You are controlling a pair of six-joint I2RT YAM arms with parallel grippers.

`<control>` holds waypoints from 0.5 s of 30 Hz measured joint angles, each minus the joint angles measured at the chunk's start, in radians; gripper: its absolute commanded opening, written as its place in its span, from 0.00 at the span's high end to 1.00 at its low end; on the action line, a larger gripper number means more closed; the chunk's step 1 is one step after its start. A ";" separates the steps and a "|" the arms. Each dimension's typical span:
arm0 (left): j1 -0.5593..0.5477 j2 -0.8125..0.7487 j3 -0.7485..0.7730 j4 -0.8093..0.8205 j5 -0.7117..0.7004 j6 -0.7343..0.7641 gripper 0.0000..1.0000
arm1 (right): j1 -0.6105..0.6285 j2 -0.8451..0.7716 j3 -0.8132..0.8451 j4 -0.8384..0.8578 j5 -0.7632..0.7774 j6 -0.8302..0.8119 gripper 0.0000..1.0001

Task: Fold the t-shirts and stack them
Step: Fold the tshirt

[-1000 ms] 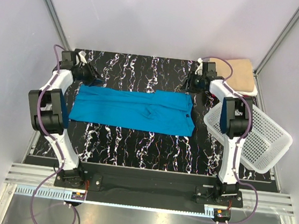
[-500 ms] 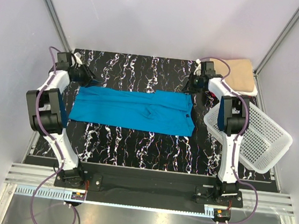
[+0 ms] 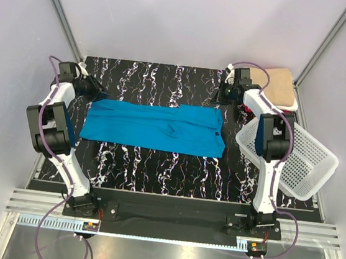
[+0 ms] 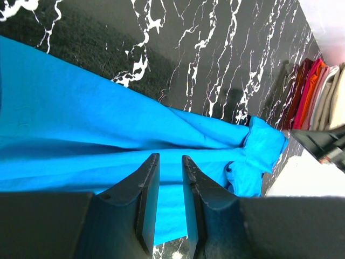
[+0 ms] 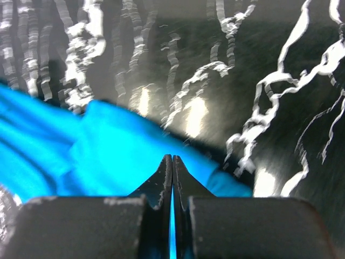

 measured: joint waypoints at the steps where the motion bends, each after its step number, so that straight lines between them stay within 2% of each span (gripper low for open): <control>1: 0.000 0.000 -0.004 0.002 0.000 0.000 0.73 | 0.003 -0.032 -0.024 0.004 -0.003 0.000 1.00; 2: 0.000 0.000 -0.008 0.001 0.000 0.000 0.73 | 0.005 -0.057 -0.041 0.006 -0.006 0.000 1.00; 3: 0.000 0.000 -0.011 0.002 0.000 -0.002 0.73 | 0.009 -0.090 -0.063 0.014 -0.006 0.000 0.96; 5: 0.000 0.000 -0.015 0.006 0.004 -0.008 0.72 | 0.014 -0.132 -0.086 0.024 -0.005 0.000 0.85; 6: 0.000 0.000 -0.019 0.013 0.007 -0.011 0.72 | 0.015 -0.140 -0.087 0.026 -0.001 0.000 0.75; 8: 0.000 0.000 -0.027 0.023 0.012 -0.017 0.72 | 0.016 -0.145 -0.084 0.036 0.007 -0.002 0.69; 15: 0.002 0.000 -0.039 0.034 0.016 -0.019 0.72 | 0.016 -0.048 0.004 -0.016 0.052 0.000 0.60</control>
